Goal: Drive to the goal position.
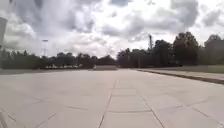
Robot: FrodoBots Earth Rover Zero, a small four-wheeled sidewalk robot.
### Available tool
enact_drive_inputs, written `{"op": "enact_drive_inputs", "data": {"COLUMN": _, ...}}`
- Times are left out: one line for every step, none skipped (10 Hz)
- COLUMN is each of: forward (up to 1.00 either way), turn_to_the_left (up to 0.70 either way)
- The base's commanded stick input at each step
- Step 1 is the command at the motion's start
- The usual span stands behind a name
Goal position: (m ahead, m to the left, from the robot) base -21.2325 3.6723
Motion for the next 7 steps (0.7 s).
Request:
{"op": "enact_drive_inputs", "data": {"forward": 1.0, "turn_to_the_left": 0.02}}
{"op": "enact_drive_inputs", "data": {"forward": 1.0, "turn_to_the_left": 0.05}}
{"op": "enact_drive_inputs", "data": {"forward": 1.0, "turn_to_the_left": 0.08}}
{"op": "enact_drive_inputs", "data": {"forward": 1.0, "turn_to_the_left": 0.11}}
{"op": "enact_drive_inputs", "data": {"forward": 1.0, "turn_to_the_left": 0.11}}
{"op": "enact_drive_inputs", "data": {"forward": 1.0, "turn_to_the_left": 0.12}}
{"op": "enact_drive_inputs", "data": {"forward": 1.0, "turn_to_the_left": 0.12}}
